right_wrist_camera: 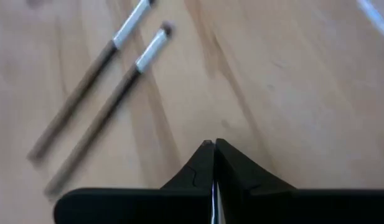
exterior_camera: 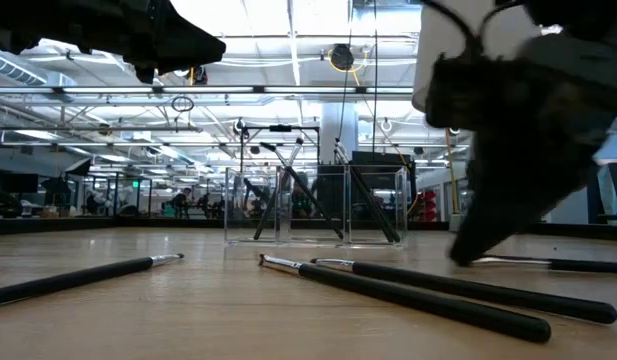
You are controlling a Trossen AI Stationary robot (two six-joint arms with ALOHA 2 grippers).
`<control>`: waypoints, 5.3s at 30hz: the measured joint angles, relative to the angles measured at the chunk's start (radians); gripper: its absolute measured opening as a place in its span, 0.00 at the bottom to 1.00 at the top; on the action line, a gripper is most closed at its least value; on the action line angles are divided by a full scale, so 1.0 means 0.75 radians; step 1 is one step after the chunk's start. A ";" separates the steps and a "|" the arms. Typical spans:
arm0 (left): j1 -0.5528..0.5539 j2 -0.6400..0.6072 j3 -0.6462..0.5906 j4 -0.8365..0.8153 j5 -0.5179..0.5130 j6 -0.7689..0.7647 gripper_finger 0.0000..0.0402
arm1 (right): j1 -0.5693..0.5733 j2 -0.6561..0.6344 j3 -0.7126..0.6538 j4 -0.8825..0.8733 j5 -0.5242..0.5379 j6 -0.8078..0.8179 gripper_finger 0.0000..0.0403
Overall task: Put items in baskets/containers
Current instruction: Put the eyeshadow brush in the transparent organizer
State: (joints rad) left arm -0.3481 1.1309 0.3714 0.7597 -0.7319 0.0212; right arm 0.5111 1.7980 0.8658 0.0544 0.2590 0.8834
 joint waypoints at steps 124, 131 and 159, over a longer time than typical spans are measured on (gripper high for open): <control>0.001 0.000 0.001 0.038 0.097 0.050 0.29 | 0.055 0.283 0.691 -0.218 0.232 -0.696 0.38; -0.001 0.001 0.001 0.026 0.103 0.030 0.29 | 0.047 0.351 0.807 -0.351 0.277 -0.672 0.38; 0.016 0.000 0.001 -0.003 0.103 -0.005 0.29 | 0.063 0.342 0.669 -0.506 0.277 -0.341 0.33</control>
State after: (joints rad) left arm -0.3359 1.1310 0.3717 0.7574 -0.6544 0.0175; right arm 0.5584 2.0544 1.3678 -0.3249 0.4664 0.6279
